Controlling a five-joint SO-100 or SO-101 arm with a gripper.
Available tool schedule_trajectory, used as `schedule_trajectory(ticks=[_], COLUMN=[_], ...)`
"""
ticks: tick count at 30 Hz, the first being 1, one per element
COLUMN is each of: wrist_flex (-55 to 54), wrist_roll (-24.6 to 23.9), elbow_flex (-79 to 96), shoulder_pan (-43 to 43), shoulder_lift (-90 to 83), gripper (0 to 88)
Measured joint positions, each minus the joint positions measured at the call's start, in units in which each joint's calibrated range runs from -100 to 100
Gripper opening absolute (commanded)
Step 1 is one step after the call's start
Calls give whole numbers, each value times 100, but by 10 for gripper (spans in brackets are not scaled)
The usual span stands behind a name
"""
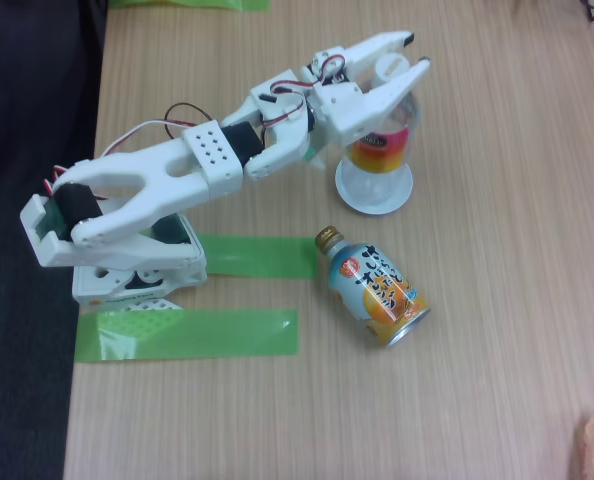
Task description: Pick up the plastic bottle and stand it up on the white place
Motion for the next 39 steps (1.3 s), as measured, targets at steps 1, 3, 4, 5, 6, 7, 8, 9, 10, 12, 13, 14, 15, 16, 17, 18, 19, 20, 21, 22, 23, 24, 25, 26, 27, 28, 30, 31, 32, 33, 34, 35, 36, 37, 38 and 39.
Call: schedule_trajectory(ticks=[1,3,4,5,6,7,8,9,10,12,13,14,15,16,17,18,19,20,21,22,23,24,25,26,27,28,30,31,32,33,34,35,36,37,38,39], wrist_flex=[0,0,0,0,0,0,0,0,0,0,0,0,0,0,0,0,0,0,0,0,0,0,0,0,0,0,0,0,0,0,0,0,0,0,0,0], wrist_roll=[0,0,0,0,0,0,0,0,0,0,0,0,-5,-11,-16,-11,0,0,0,0,0,0,0,0,-5,-11,-16,-16,-16,-16,-16,-16,-16,-16,-16,-16], elbow_flex=[9,9,9,9,9,9,9,9,9,9,9,9,9,9,9,9,9,9,9,9,9,18,36,36,36,45,45,45,45,45,45,45,45,45,45,45], shoulder_pan=[0,0,0,0,0,0,0,0,0,-45,-75,-120,-127,-134,-127,-105,-90,-90,-90,-90,-97,-97,-105,-105,-97,-90,-90,-90,-90,-90,-90,-90,-90,-90,-90,-90], shoulder_lift=[0,0,0,0,0,0,0,0,0,0,0,0,0,0,0,0,0,0,0,0,0,0,0,0,0,0,0,0,0,0,0,0,0,0,0,0], gripper=[73,73,73,73,73,73,73,75,79,80,80,80,80,80,80,80,80,80,80,80,80,80,81,81,81,81,82,82,82,82,84,93,111,134,162,188])
